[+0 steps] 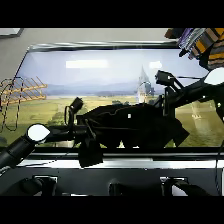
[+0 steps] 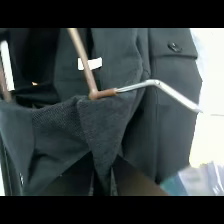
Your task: Fold the clothes and pants, and hang the long-sleeved shirts on hangers.
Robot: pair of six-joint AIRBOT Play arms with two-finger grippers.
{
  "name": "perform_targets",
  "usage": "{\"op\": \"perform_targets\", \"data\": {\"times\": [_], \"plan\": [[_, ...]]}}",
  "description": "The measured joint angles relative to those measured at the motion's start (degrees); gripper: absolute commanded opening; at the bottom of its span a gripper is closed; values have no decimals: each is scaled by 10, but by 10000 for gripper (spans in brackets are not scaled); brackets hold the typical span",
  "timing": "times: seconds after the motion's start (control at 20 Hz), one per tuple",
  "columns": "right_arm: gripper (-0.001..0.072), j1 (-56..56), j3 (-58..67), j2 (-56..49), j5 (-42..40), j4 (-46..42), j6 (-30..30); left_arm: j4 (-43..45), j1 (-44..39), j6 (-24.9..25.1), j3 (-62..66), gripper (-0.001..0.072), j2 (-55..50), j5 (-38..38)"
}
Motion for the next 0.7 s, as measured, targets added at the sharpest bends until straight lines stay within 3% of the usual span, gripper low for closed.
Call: {"op": "perform_targets", "data": {"times": [0.3,0.7], "plan": [[26,0,0,42,-15,-37,44,58,104,-174,0,622,5,-26],[26,0,0,60,-21,-45,117,153,60,-262,0,616,-21,-45]]}}
